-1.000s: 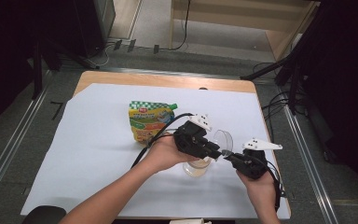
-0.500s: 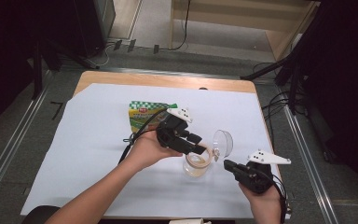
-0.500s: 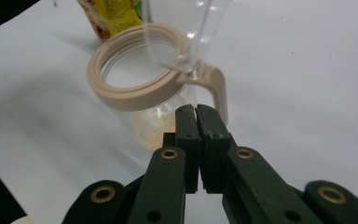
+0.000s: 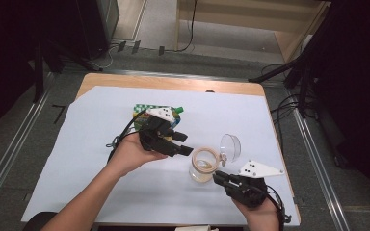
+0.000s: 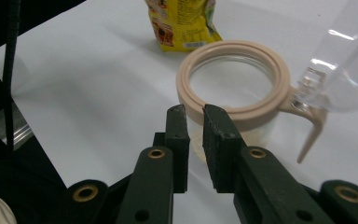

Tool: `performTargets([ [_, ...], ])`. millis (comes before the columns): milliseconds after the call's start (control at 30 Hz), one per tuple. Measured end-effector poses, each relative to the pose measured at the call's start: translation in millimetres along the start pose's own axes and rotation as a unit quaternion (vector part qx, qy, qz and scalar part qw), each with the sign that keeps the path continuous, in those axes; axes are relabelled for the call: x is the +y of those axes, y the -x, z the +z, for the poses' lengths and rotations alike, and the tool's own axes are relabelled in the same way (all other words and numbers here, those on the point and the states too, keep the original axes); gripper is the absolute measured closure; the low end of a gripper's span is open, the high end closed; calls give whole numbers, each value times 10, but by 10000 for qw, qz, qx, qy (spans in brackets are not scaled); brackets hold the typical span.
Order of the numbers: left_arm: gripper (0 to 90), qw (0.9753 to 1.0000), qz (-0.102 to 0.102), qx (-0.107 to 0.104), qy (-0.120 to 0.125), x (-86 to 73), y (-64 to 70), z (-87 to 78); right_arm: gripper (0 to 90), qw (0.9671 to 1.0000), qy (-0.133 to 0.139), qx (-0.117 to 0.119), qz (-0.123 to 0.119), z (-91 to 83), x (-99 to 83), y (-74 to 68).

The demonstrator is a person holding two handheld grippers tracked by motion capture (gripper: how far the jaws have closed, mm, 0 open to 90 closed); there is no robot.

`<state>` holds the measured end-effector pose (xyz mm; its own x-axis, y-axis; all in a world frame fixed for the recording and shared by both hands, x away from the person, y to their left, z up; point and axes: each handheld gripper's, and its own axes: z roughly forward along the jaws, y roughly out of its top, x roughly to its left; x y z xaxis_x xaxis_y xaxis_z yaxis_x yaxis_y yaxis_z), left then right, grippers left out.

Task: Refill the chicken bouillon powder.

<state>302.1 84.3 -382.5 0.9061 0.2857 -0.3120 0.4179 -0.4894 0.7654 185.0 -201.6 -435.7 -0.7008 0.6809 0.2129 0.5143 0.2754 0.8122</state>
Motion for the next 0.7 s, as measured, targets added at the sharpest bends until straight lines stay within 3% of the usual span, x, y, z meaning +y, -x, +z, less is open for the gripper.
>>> performTargets([
  [67,352,9999,20,4,100,-23,14,-43,774,10000,16,31,-65,34,31,-27],
  [133,359,10000,-23,70,46,-42,13,-78,737,9999,-6,88,-117,76,61,-55],
  [333,528,9996,-124,261,-46,-127,-8,-223,665,9991,6,256,-334,209,180,-167],
  [400,590,9997,-161,186,8,-154,-18,-286,647,9989,-42,285,-369,241,225,-209],
  [567,582,9990,-212,401,-43,-198,-42,-409,621,9986,-25,401,-332,315,312,-234],
  [633,494,9980,-195,592,-60,-233,-72,-491,586,9982,-1,486,-365,389,392,-264],
  [667,436,9980,-195,592,-60,-233,-72,-491,586,9982,-1,486,-365,389,392,-264],
  [700,436,9977,-248,630,-72,-243,-92,-518,592,9978,-35,516,-409,417,422,-283],
])
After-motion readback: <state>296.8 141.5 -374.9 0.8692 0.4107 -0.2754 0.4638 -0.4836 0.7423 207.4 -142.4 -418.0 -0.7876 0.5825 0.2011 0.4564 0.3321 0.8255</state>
